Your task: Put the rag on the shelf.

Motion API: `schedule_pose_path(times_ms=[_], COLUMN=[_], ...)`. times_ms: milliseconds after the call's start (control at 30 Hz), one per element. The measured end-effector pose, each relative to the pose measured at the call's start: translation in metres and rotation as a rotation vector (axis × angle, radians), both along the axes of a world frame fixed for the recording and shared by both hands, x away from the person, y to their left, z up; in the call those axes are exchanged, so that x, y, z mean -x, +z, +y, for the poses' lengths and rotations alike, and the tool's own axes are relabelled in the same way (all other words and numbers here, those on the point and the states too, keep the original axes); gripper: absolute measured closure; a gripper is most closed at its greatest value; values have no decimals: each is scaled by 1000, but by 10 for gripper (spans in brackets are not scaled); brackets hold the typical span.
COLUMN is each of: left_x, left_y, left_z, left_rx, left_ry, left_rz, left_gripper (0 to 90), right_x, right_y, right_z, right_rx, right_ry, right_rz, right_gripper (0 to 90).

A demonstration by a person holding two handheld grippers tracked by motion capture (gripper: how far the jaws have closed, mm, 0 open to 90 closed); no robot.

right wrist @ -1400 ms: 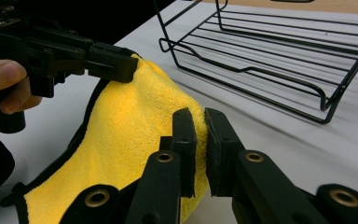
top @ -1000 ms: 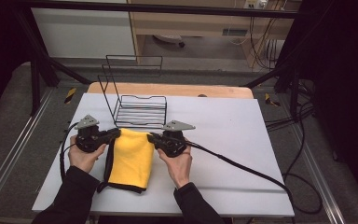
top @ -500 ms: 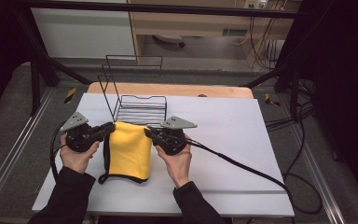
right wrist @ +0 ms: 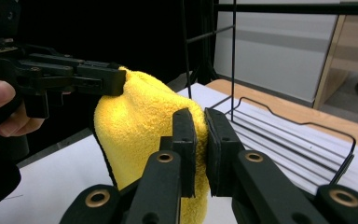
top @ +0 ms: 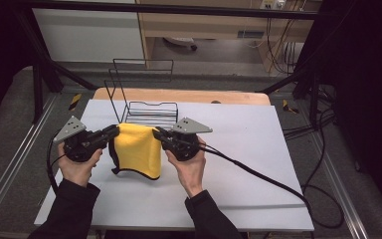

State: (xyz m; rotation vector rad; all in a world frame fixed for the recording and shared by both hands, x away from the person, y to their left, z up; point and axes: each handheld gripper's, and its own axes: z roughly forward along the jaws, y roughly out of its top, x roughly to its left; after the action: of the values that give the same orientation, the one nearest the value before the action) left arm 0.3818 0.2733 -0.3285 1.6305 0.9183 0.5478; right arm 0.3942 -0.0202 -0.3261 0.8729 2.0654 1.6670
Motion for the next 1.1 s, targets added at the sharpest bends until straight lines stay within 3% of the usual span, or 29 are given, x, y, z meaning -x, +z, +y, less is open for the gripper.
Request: schedule_pose_path(times_ms=[100,467,767,1100], left_x=[3,7,9,6], left_y=[4,13,26,45], left_z=[-1,-1,-5,-9], left_rx=[19,39,61,106], left_ry=[15,29,41,44], left_rz=[-35,-74,-157,-214], left_gripper=[811,811,811,811], right_x=[1,5,7,6], right_y=[7,20,35,53], right_z=[0,1,-2,-6], right_rx=[4,15,-20,-42], right_ry=[1,-4,-7,-26], right_rz=[-27,-77,-130,-188], right_gripper=[840,840,840,840])
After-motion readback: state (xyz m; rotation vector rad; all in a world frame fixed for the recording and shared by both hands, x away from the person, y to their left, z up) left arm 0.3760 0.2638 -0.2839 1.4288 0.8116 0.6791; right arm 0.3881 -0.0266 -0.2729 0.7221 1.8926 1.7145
